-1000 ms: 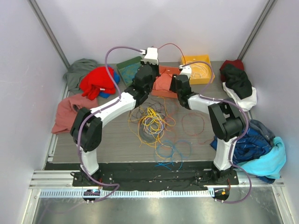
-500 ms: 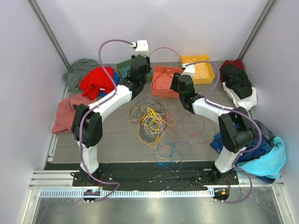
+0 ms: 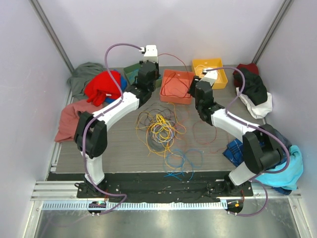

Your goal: Untangle the cables

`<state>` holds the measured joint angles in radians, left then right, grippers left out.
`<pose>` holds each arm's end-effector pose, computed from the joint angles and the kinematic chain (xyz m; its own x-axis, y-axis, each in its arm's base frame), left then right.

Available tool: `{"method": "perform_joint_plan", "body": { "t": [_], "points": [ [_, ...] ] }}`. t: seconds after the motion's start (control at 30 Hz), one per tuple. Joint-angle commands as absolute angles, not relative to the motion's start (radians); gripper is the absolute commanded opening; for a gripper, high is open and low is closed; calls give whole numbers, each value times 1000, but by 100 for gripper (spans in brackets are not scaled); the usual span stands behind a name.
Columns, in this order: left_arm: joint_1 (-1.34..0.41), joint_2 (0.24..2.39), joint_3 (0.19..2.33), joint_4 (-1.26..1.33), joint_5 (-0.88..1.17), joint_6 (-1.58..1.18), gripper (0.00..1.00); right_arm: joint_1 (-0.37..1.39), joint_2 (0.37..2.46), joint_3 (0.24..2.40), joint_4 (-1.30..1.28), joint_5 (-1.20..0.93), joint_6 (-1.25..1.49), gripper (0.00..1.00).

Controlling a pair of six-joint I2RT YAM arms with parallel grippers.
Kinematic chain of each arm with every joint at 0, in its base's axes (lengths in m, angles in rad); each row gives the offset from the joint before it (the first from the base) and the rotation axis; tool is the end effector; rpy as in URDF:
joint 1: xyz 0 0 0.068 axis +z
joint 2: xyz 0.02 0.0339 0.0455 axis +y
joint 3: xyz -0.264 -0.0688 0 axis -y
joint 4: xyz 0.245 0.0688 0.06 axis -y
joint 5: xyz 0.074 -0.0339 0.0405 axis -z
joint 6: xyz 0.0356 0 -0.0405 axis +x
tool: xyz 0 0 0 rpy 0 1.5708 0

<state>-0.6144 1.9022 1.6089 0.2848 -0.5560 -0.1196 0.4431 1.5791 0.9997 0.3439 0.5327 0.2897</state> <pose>0.3884 -0.2510 0.3489 -0.0139 -0.1142 -0.9934 0.0571 0.9917 -0.1149 0.3346 0.1388 0.2691 -0.1801 0.1869 -0.9657 0.1338 0.9773 0.1642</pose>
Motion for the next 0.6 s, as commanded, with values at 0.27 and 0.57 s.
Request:
{"method": "perform_joint_plan", "body": {
  "t": [0.27,0.57],
  "points": [
    [-759,1646,1459,166,-529,-129,0,445,1378,986,333,686,377,54],
    [-776,1667,1515,-141,-416,-356,0,445,1302,930,316,684,391,54]
  ]
}}
